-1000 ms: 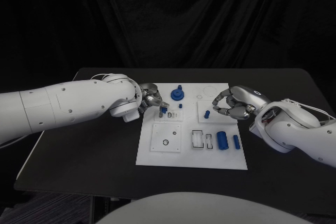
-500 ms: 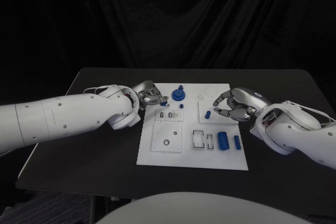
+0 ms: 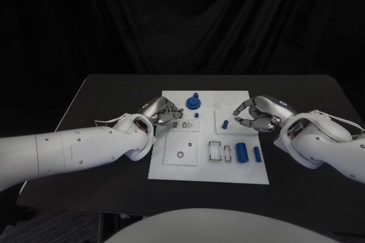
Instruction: Assemble the parts on the task board
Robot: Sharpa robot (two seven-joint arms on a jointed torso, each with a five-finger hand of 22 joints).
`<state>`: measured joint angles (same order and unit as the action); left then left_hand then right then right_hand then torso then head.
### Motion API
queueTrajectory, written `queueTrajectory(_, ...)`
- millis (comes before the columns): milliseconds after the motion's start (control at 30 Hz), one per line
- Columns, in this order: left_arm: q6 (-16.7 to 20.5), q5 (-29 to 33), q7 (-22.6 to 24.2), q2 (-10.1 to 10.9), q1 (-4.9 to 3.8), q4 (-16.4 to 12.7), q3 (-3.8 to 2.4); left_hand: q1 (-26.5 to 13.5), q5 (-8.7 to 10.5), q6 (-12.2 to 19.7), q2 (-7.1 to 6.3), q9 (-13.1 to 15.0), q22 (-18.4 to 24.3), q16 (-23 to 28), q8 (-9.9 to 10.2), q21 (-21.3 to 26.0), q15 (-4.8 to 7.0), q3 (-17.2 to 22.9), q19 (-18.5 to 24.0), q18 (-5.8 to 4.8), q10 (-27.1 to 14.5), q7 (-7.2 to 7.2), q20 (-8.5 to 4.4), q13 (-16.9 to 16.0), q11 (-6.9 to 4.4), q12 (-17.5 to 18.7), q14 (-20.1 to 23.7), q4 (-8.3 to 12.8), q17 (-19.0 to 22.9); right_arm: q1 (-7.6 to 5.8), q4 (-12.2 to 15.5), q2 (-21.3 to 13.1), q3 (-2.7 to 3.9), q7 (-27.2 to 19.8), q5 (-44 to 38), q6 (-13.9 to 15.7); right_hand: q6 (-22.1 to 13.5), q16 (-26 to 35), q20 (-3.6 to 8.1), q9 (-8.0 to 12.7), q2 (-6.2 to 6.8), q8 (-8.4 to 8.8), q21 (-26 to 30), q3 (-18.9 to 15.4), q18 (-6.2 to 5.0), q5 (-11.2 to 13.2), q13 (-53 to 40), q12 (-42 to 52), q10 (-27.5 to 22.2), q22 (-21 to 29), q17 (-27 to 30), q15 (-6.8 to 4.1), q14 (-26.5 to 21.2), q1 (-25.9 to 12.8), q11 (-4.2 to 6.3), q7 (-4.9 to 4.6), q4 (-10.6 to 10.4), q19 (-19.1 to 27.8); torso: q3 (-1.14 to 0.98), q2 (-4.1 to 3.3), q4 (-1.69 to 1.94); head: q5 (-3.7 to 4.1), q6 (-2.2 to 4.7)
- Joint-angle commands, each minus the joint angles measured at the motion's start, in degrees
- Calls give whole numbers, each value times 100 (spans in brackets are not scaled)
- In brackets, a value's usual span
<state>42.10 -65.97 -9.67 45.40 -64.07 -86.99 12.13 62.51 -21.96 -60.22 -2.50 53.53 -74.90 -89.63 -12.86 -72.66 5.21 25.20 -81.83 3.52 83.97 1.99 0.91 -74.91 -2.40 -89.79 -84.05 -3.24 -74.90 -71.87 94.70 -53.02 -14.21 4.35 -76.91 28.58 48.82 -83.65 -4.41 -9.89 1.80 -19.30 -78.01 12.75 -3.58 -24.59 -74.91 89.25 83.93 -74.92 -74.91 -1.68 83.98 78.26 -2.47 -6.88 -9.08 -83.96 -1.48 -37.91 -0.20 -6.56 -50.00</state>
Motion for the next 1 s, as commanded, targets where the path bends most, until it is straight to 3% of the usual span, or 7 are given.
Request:
queueTrajectory(33,737,-337,489,-30,98,17,-3,85,49,-15,-38,-3,-841,-37,-10,-19,42,23,-40,46,603,-63,1,-1509,-30,-21,-595,-11,-1510,19,19,-15,2,2,6,89,-28,10,43,-8,20,2,27,-3,21,-36,-1206,-33,344,-844,-885,-36,446,48,25,-7,29,-71,-5,3,-4,-8,0)
queueTrajectory(133,794,-364,550,-61,174,52,-3,98,63,-14,-43,-5,-840,-37,-6,-13,42,28,-38,47,603,-63,0,-1509,-31,-21,-595,-14,-1510,21,19,-20,2,1,13,95,-28,10,43,-8,20,2,27,-3,21,-36,-1206,-33,344,-844,-885,-36,446,48,25,-7,29,-71,-13,6,-10,-18,0)
queueTrajectory(200,808,-375,578,-84,228,75,-3,129,289,0,-58,-28,-844,-37,32,3,36,29,-31,49,603,-50,3,-1509,-21,-21,-595,-121,-1510,22,18,-20,2,0,19,98,-28,10,43,-8,20,2,27,-3,21,-36,-1206,-33,344,-844,-885,-36,446,48,25,-7,29,-71,-17,5,-8,-8,0)
queueTrajectory(533,620,-390,744,-209,369,213,-3,214,598,95,-89,-82,-844,-37,145,66,7,-23,0,58,603,-7,25,-1509,16,-21,-595,-342,-1510,28,21,-33,2,-12,54,104,-28,8,41,-9,28,1,22,-2,23,-40,-1195,-37,334,-848,-886,-34,446,43,24,-8,33,-74,-24,18,-5,-1,0)
queueTrajectory(733,396,-392,1262,-275,424,391,-3,478,669,177,-90,-88,-882,-37,200,30,-28,-23,1,47,603,22,55,-1509,48,-21,-595,-354,-1510,35,21,-39,2,-19,59,99,-28,8,41,-9,28,1,22,-2,23,-40,-1195,-37,334,-848,-886,-34,446,43,24,-8,33,-74,-14,11,-4,0,0)
queueTrajectory(1000,247,-392,2063,-362,575,726,-3,742,755,240,-103,-99,-937,-37,252,-44,-59,-48,-11,30,603,53,86,-1509,79,-21,-595,-371,-1510,43,25,-50,2,-29,65,90,-31,12,41,-9,30,3,25,-1,23,-42,-1198,-36,337,-846,-883,-34,445,42,23,-8,34,-73,-12,12,-7,6,0)
